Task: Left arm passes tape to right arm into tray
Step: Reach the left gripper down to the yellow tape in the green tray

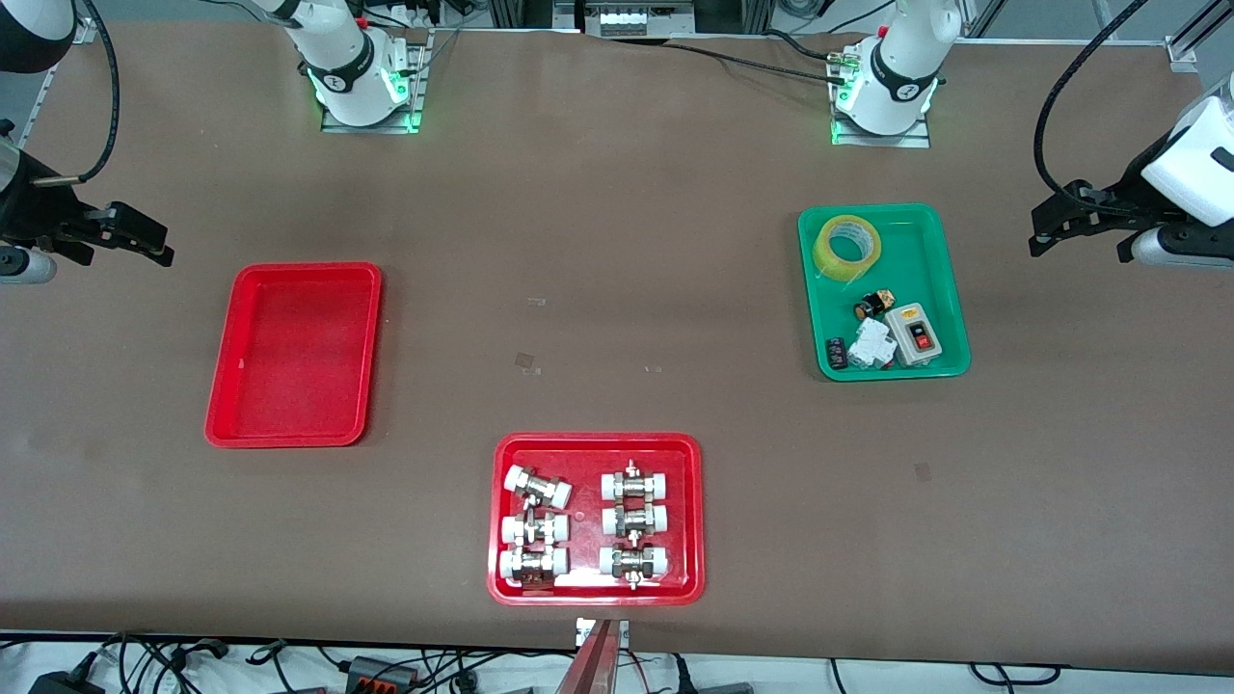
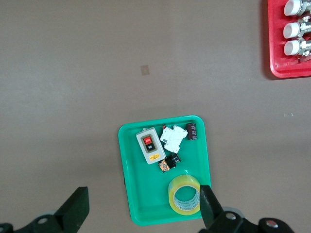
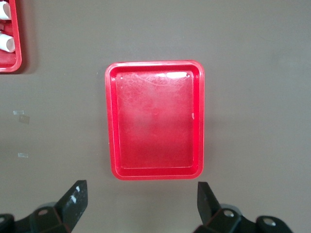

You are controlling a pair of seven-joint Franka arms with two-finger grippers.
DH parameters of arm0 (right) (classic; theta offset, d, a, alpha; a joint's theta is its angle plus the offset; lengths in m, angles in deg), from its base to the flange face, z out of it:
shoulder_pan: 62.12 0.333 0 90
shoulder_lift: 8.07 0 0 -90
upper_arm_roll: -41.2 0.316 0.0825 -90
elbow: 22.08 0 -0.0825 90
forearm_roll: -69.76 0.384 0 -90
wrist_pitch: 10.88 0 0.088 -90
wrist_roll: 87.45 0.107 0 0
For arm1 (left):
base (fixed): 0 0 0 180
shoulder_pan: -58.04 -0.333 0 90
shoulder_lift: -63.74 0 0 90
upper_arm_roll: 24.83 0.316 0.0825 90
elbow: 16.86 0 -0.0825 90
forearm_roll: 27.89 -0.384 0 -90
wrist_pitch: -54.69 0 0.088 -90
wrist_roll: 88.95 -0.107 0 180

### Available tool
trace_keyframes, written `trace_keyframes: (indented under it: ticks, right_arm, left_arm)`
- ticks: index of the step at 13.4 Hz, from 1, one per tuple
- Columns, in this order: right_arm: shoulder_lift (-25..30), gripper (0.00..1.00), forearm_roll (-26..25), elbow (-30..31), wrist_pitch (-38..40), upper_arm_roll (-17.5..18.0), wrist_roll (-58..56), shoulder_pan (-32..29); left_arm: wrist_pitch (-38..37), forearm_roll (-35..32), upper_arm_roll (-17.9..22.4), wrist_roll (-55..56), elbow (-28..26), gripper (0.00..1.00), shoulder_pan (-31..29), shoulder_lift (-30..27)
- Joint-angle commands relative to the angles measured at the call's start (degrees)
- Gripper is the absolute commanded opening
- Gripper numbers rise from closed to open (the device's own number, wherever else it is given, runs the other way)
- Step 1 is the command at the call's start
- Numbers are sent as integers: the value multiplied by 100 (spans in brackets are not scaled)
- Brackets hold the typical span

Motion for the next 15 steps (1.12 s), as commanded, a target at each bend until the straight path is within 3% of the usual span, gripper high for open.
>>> trace_keyframes:
  ticks: [1,5,9,11,15]
  right_arm:
    - [222,100,-19,169,74,61,-64,-56]
    - [214,100,-19,151,101,61,-64,-56]
    - [214,100,-10,142,75,61,-64,-65]
    - [214,100,-10,142,57,61,-64,-56]
    - [196,100,-19,134,-21,61,-55,-56]
  left_arm:
    - [-100,-38,-34,-122,140,100,-20,58]
    - [-231,-38,-34,-122,140,100,-20,58]
    - [-1600,-38,-51,-96,-174,100,-20,295]
    - [-1508,6,-113,9,-946,100,33,251]
    - [36,445,-139,211,-2957,100,-29,-12]
